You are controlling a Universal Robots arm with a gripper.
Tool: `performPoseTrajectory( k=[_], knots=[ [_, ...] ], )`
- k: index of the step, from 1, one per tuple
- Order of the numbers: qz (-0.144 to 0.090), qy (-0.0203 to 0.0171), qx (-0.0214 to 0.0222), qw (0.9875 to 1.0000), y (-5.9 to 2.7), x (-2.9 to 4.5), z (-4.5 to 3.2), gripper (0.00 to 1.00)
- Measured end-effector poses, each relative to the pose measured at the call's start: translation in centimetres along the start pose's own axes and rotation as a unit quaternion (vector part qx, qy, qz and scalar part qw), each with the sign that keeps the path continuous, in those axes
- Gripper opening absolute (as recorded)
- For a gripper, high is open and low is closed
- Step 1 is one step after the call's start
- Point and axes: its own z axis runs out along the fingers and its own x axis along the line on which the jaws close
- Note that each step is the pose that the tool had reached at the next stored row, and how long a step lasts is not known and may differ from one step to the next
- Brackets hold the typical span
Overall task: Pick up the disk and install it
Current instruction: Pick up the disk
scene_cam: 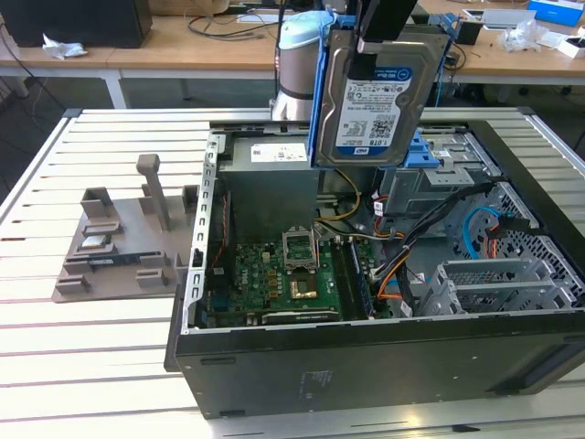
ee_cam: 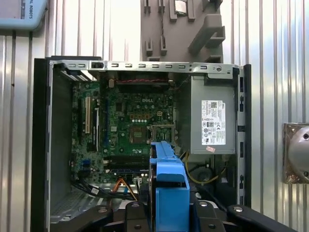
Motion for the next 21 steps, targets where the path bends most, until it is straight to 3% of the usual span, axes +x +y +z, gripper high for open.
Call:
performPoseTrajectory(
  k=[9, 21],
  knots=[
    [0.001, 0.0040, 0.0000, 1.0000, -0.28, 2.37, -0.02, 0.37],
    [0.001, 0.0044, 0.0000, 1.0000, -0.32, 3.47, 0.21, 0.37]
  ],
)
